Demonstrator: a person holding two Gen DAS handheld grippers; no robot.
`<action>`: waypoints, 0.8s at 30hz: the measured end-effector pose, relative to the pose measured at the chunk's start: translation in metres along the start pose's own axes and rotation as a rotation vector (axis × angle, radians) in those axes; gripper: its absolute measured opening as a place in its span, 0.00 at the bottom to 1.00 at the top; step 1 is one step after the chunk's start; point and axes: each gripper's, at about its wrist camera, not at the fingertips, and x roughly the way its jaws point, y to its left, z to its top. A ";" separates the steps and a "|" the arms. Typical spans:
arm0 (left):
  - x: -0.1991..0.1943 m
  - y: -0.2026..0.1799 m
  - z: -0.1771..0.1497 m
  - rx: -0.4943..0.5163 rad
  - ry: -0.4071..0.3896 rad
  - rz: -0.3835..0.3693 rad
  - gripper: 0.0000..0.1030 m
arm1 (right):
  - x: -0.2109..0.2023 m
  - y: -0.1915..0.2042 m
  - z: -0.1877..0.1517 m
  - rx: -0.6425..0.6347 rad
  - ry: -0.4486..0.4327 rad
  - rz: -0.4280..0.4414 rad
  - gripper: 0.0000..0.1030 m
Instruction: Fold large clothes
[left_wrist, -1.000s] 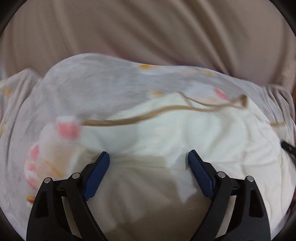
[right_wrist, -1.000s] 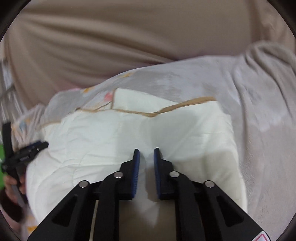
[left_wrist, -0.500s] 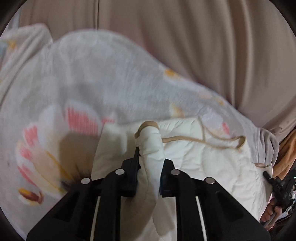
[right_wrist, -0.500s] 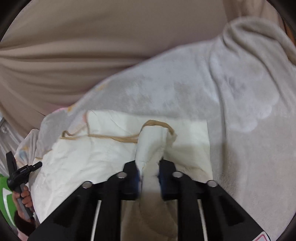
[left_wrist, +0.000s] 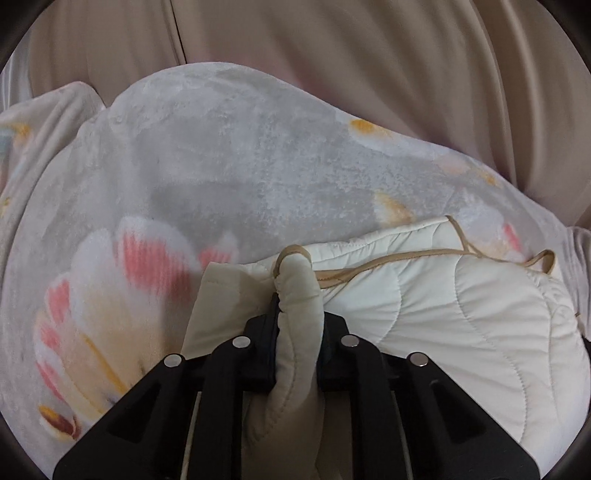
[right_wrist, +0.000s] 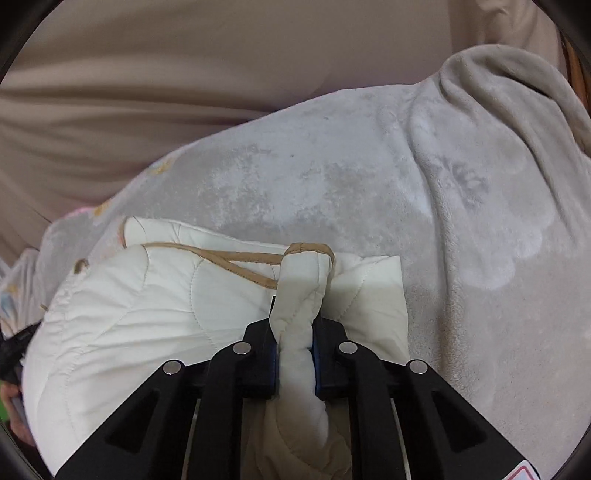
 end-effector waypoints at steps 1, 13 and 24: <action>0.001 -0.002 -0.001 0.005 -0.003 0.006 0.16 | 0.000 0.003 -0.001 -0.013 -0.001 -0.010 0.13; -0.109 -0.016 -0.014 0.047 -0.223 -0.077 0.30 | -0.098 0.027 -0.014 -0.045 -0.246 0.124 0.32; -0.083 -0.110 -0.087 0.398 -0.103 -0.171 0.34 | -0.071 0.154 -0.099 -0.525 -0.069 0.244 0.21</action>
